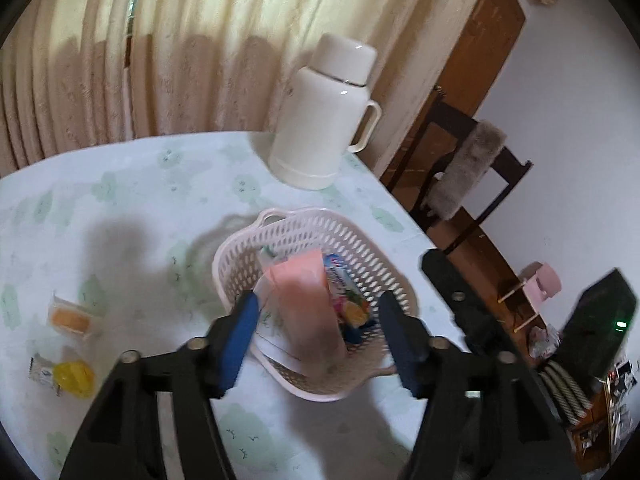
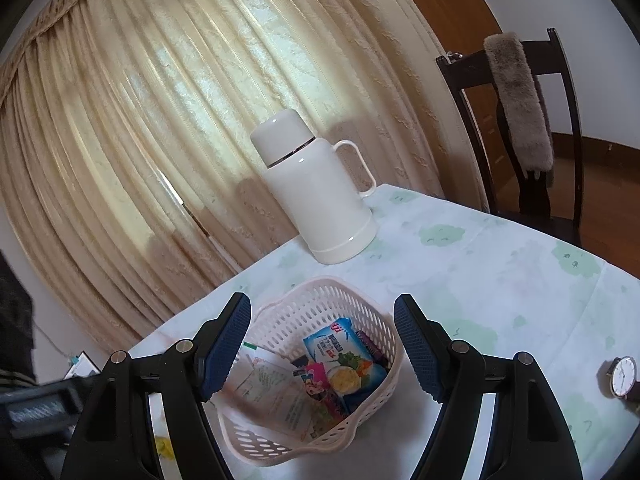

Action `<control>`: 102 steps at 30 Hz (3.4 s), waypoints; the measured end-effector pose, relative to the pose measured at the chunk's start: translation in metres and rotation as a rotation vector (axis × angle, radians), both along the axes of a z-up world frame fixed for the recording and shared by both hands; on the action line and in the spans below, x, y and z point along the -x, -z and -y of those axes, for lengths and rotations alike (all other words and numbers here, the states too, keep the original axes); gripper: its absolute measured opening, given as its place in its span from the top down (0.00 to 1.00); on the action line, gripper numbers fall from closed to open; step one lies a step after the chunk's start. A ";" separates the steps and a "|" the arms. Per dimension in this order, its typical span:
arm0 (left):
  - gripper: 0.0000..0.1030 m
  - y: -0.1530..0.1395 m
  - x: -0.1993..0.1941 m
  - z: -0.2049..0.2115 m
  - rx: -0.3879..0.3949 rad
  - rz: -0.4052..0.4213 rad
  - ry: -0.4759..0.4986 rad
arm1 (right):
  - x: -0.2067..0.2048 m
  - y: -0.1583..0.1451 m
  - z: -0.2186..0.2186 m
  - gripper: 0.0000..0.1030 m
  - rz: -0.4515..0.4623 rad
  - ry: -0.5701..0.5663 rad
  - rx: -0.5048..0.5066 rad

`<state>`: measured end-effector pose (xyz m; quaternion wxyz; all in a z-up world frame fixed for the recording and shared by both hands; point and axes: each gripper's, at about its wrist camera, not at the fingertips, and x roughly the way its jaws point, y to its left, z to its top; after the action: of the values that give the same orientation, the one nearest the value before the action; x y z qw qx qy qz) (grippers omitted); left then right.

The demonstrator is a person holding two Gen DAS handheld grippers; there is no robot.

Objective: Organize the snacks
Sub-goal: 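Carry the orange packet with the left tool and release it into the basket, then move the left tool back to the green peanut bag, then grasp the green peanut bag with the left tool and lift it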

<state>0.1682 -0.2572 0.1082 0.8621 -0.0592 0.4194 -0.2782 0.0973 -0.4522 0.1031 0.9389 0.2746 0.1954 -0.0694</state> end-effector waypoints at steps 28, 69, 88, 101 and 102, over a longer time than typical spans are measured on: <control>0.31 0.012 0.011 -0.105 -0.058 -0.012 -0.248 | -0.004 -0.001 -0.031 0.27 0.040 -0.114 0.068; 0.24 0.107 0.103 -0.188 -0.299 -0.057 -0.109 | -0.020 0.022 -0.109 0.27 -0.039 -0.374 0.262; 0.10 0.117 0.125 -0.167 -0.345 -0.018 0.064 | -0.019 0.025 -0.111 0.27 -0.045 -0.384 0.254; 0.09 0.120 0.126 -0.164 -0.378 -0.011 0.068 | -0.019 0.026 -0.111 0.27 -0.048 -0.382 0.254; 0.13 0.119 0.125 -0.165 -0.374 -0.007 0.066 | -0.019 0.026 -0.112 0.27 -0.048 -0.382 0.254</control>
<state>0.0430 -0.0926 -0.0113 0.8470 0.1150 0.4686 -0.2232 0.1161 -0.3406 0.0771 0.9571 0.1104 0.2559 0.0792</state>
